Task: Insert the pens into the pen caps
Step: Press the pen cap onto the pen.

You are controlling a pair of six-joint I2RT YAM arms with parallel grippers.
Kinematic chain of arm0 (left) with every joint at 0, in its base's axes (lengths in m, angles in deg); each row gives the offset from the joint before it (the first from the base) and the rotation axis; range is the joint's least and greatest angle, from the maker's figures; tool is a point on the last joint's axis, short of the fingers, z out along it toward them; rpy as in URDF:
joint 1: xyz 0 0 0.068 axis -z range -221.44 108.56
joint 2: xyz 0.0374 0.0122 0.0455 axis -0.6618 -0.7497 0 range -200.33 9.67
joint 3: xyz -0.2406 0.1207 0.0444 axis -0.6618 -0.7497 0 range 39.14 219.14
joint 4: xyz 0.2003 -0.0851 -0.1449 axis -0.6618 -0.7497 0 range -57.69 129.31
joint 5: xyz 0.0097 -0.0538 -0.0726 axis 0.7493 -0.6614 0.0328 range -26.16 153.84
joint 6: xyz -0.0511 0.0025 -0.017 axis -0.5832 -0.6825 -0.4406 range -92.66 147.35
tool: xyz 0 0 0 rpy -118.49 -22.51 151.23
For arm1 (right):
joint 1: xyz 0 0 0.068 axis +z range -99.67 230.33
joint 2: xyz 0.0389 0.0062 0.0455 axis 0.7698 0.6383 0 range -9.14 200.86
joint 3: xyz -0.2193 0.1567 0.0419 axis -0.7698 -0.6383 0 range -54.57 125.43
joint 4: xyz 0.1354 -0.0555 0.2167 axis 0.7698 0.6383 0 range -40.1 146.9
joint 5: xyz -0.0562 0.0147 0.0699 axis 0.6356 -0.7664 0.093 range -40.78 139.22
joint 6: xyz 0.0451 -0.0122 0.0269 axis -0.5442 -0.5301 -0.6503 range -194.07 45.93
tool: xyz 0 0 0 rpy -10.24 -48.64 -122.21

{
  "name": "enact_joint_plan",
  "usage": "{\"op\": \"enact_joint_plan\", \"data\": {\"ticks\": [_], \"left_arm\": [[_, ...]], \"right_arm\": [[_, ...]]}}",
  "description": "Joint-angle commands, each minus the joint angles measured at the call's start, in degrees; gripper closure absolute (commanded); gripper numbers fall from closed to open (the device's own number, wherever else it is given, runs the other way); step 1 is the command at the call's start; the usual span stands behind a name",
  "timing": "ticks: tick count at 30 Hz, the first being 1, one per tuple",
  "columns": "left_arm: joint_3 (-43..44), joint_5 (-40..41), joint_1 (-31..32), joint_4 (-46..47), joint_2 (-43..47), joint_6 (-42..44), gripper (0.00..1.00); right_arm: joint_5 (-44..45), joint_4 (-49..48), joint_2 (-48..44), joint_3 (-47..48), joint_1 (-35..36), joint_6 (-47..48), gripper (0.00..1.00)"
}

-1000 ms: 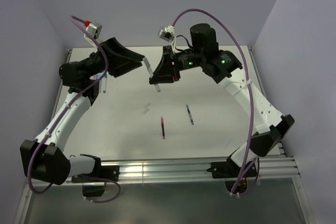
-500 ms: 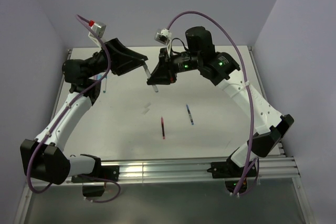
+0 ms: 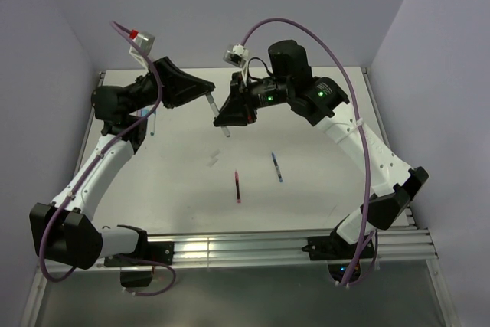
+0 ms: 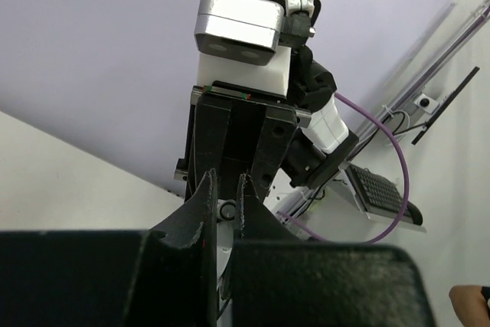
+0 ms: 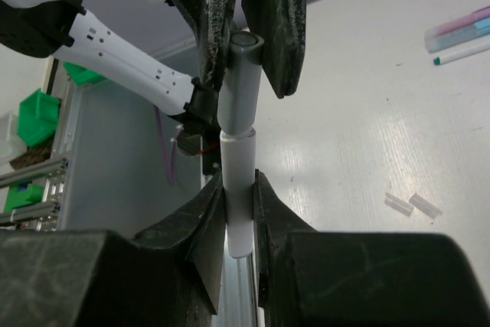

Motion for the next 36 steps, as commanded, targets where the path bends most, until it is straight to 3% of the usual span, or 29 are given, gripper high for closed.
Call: {"op": "enact_joint_plan", "data": {"ticks": [1,9,14,36], "left_arm": [[2.02,-2.86,0.27,4.12,-0.53,-0.3,1.0],[1.84,-8.57,0.27,10.37,-0.09,-1.18,1.0],[0.53,-8.58,0.53,19.94,-0.88,-7.24,1.0],[-5.01,-4.53,3.08,26.63,0.52,-13.31,1.0]], "right_arm": [[-4.0,-0.67,-1.17,0.24,0.2,0.0,1.0],[-12.79,-0.85,-1.26,-2.14,-1.03,-1.93,1.0],[-19.38,-1.63,-0.82,-2.4,-1.65,-2.64,1.0],[-21.77,-4.18,0.41,0.76,-1.56,-5.45,1.0]]}}
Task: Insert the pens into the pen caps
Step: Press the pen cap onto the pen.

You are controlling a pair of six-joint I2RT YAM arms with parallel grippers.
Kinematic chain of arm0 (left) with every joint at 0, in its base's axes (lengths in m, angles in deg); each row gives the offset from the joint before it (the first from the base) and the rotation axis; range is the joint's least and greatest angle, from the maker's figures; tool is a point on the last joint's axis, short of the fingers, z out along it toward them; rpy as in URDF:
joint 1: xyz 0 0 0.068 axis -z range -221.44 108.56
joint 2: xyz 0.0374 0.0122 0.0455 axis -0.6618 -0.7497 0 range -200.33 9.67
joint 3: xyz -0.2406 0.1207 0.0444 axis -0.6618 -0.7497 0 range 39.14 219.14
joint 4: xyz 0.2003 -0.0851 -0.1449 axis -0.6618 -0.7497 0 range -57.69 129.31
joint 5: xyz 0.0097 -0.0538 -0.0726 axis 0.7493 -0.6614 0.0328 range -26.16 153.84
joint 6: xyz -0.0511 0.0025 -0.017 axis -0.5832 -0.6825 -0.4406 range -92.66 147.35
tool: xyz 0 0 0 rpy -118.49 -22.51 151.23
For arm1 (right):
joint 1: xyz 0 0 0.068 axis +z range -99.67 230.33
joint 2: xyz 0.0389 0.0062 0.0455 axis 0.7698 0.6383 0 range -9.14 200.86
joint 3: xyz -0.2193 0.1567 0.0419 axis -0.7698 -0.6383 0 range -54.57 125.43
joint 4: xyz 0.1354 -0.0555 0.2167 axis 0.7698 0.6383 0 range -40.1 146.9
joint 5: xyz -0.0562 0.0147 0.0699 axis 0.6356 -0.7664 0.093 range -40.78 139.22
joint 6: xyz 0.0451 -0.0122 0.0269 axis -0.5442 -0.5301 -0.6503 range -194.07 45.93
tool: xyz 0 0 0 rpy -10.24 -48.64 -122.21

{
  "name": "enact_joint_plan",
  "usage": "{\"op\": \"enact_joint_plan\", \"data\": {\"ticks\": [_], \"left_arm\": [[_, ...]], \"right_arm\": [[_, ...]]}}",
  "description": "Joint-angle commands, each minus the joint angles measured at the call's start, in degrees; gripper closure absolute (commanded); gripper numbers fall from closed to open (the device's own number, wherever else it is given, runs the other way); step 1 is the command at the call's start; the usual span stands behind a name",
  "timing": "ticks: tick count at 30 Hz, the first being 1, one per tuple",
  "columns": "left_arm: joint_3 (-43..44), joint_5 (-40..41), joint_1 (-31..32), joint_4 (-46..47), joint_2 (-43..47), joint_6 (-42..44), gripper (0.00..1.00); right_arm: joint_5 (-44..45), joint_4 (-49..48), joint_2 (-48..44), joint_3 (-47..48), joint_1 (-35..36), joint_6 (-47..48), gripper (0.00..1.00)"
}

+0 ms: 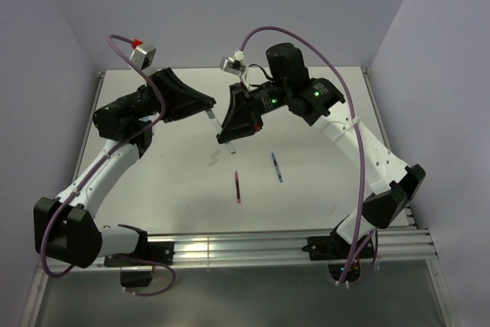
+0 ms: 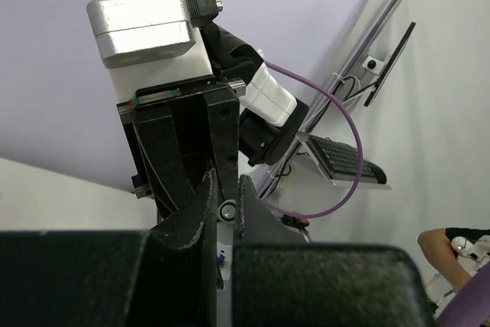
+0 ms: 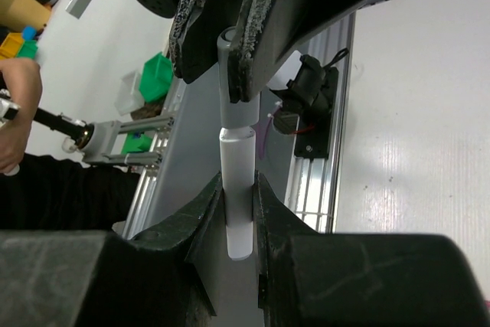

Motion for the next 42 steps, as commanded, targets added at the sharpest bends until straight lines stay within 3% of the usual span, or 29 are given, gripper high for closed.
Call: {"op": "enact_joint_plan", "data": {"ticks": [1,26,32,37,42], "left_arm": [[-1.01,-1.26,0.79,5.43,1.42,-0.85,1.0],[-6.2,-1.08,4.04,9.31,2.56,-0.59,1.0],[-5.76,-3.8,6.06,6.15,2.83,3.97,1.0],[-6.02,-5.91,7.38,4.38,3.09,6.35,1.0],[-7.34,-6.27,7.99,3.94,3.62,6.1,1.0]], "right_arm": [[-2.05,-3.97,0.11,3.3,-0.31,-1.3,1.0],[-0.74,-8.27,1.25,6.02,-1.72,-7.01,1.0],[-2.56,-20.2,1.86,2.78,-2.07,-19.56,1.0],[-6.71,-49.29,1.95,-4.51,-2.42,-44.7,1.0],[-7.76,-52.04,2.21,-4.26,-2.6,-45.96,1.0]]}}
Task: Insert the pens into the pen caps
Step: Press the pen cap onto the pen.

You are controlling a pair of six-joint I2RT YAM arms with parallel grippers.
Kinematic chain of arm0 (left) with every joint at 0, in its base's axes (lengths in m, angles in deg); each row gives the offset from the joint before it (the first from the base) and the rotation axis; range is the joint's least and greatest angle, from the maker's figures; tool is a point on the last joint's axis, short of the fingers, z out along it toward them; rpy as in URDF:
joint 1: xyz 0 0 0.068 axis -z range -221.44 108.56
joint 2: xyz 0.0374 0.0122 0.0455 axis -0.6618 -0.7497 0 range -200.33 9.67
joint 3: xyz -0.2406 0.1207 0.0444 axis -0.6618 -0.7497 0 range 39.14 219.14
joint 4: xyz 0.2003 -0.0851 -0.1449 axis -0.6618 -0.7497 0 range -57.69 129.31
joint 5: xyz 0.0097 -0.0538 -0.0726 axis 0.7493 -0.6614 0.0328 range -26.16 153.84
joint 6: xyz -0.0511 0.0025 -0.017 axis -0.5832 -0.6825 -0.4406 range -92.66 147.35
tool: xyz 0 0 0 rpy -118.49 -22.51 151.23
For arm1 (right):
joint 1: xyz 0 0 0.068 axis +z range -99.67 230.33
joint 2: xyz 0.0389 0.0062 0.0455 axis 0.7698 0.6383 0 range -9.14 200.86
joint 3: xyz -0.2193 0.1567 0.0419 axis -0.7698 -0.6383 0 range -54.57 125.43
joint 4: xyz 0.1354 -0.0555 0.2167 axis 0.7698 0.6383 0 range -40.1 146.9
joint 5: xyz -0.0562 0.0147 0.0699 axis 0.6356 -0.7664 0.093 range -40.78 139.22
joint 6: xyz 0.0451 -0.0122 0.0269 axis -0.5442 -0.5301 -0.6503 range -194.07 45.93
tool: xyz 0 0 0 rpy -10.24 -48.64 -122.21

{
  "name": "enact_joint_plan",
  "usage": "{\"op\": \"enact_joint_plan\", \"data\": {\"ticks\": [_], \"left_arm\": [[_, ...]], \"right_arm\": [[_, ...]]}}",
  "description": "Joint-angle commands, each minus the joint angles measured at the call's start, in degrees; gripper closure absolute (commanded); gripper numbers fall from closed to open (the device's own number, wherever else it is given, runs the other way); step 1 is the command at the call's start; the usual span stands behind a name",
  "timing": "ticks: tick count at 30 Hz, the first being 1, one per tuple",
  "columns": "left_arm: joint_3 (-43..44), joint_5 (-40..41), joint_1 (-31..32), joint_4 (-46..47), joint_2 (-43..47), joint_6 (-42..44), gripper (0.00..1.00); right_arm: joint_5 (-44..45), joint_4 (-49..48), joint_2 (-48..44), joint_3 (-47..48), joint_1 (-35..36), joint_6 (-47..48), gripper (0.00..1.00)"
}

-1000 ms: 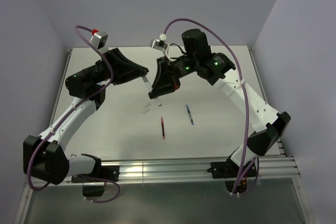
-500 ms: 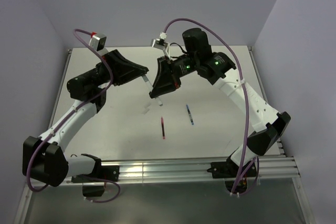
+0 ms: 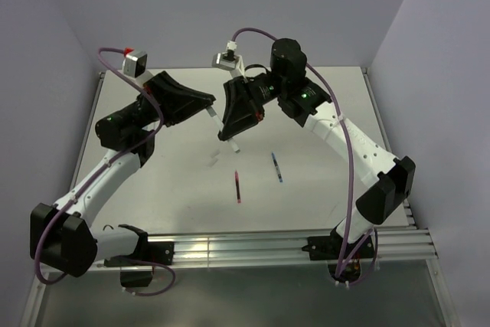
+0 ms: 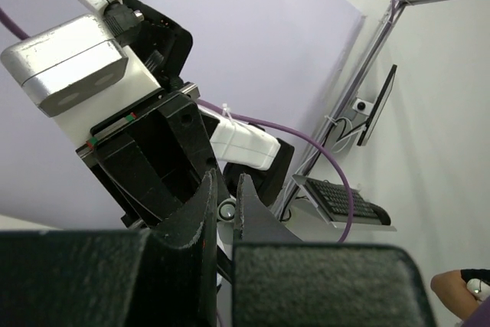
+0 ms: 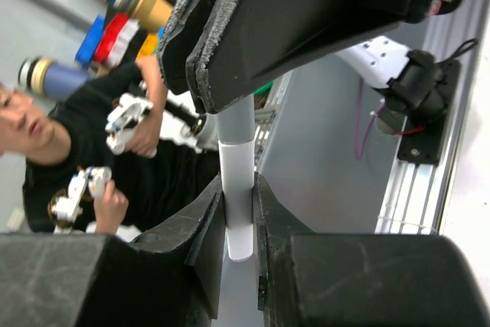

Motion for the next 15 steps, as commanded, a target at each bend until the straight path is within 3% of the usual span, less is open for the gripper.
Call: {"op": "enact_joint_plan", "data": {"ticks": [1,12,14,15], "left_arm": [[-2.32,-16.76,4.76,2.43,0.54,2.49,1.0],[-3.54,-13.16,6.17,-3.71,0.45,2.48,1.0],[-2.93,-13.42,6.34,-7.21,0.36,4.15,1.0],[-3.02,-13.42,6.34,-7.32,0.36,4.24,1.0]], "right_arm": [[7.6,-17.64,0.14,2.95,-1.18,-6.74,1.0],[9.27,-16.07,1.28,3.04,-1.97,-4.45,1.0],[9.53,-13.0,1.98,4.62,-1.97,-3.05,1.0],[10.32,-5.76,2.51,5.58,-1.97,1.74,1.0]]}}
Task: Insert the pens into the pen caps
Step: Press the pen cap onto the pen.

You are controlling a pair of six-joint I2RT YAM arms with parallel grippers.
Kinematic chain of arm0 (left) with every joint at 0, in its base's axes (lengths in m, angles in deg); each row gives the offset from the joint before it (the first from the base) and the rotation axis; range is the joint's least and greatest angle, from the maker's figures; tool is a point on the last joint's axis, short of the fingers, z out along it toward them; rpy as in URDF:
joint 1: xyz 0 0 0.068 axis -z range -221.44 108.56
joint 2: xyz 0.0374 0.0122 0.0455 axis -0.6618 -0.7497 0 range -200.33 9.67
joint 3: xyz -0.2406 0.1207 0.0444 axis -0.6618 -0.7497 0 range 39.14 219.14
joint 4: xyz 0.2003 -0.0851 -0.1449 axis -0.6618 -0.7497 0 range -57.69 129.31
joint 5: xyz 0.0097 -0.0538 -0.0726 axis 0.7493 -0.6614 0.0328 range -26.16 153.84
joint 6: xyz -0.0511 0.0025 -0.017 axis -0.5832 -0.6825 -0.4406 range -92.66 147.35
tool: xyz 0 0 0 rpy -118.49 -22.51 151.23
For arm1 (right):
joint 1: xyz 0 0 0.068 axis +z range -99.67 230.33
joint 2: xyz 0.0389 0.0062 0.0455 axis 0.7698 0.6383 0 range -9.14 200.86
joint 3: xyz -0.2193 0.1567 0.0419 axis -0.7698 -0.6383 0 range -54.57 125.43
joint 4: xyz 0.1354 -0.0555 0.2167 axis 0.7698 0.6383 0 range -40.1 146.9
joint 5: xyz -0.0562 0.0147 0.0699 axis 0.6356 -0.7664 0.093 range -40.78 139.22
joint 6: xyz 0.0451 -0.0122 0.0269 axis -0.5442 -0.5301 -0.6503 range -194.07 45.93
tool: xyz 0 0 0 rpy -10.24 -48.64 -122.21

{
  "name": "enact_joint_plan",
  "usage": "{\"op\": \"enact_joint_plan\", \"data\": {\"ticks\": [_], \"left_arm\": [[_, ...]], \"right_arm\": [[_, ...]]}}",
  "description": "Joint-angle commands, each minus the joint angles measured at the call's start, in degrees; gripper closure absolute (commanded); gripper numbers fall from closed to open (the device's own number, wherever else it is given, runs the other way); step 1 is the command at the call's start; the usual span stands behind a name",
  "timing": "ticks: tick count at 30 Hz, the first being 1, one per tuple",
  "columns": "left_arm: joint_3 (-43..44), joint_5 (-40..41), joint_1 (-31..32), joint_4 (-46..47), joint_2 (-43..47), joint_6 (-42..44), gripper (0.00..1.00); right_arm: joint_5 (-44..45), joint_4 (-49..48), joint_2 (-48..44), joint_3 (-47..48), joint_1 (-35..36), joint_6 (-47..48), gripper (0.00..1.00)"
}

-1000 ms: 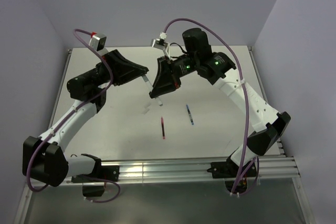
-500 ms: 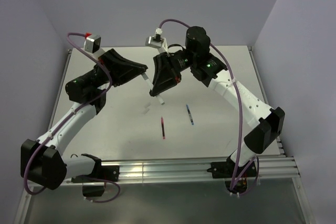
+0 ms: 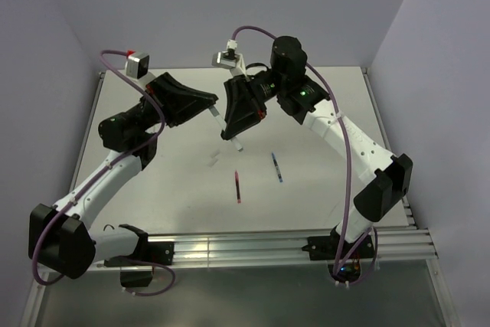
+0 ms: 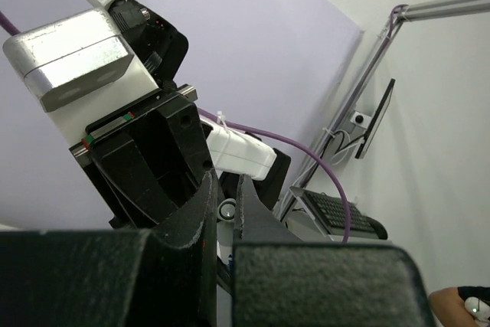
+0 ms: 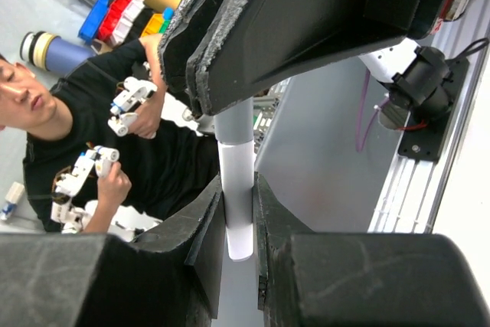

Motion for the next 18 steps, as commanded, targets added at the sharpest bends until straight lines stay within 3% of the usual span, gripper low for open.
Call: {"op": "enact_joint_plan", "data": {"ticks": [1,3,18], "left_arm": [[-2.06,-16.85,3.81,-5.99,-0.56,2.69,1.0],[-2.06,-16.94,3.89,-6.34,-0.64,2.86,1.0],[-4.78,-17.55,4.86,-3.27,-0.47,2.08,1.0]], "right_arm": [[15.96,5.94,1.48,8.0,-1.33,8.61,1.0],[17.81,12.73,1.49,9.43,-1.07,13.64,1.0],[19.57,15.13,0.78,8.64,-1.33,15.41,1.0]]}}
